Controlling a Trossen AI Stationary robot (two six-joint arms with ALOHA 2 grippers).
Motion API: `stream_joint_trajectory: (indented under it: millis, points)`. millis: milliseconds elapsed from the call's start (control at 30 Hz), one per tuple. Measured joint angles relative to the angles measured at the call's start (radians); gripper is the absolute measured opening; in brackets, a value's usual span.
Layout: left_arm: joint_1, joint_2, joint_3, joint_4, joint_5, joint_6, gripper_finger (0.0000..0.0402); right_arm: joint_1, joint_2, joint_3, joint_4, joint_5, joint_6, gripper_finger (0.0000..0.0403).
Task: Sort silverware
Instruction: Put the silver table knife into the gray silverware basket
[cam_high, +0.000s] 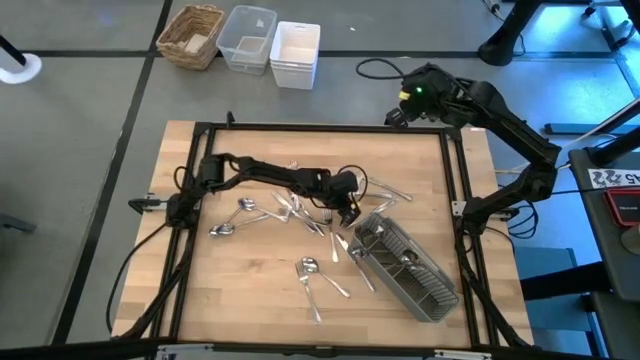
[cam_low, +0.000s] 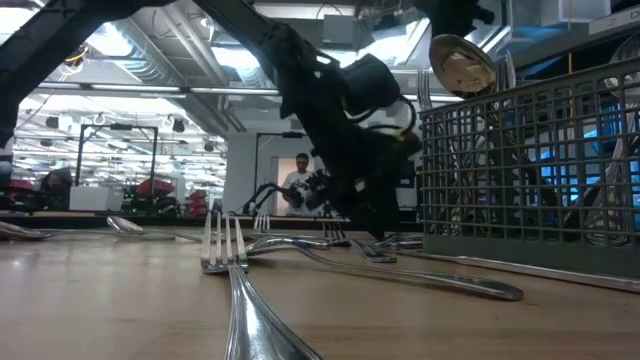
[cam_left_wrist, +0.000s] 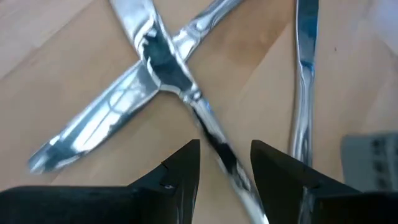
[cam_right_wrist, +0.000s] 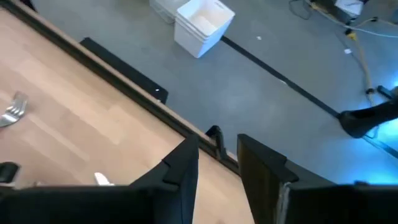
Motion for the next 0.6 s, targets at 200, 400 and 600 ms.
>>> stream_joint_trajectory:
  millis: [200, 400, 600]
  points:
    - [-0.026, 0.033, 0.001, 0.065, -0.117, 0.000, 0.0137, 0.001, 0.000, 0.000, -0.005, -0.044, 0.000, 0.0112]
    - [-0.042, 0.050, 0.006, 0.017, -0.227, 0.132, 0.0136, 0.000, 0.000, 0.000, -0.029, -0.043, -0.003, 0.0112]
    - [-0.030, 0.040, 0.007, -0.095, -0.228, 0.206, 0.0133, 0.000, 0.000, 0.000, -0.050, -0.049, -0.026, 0.0112]
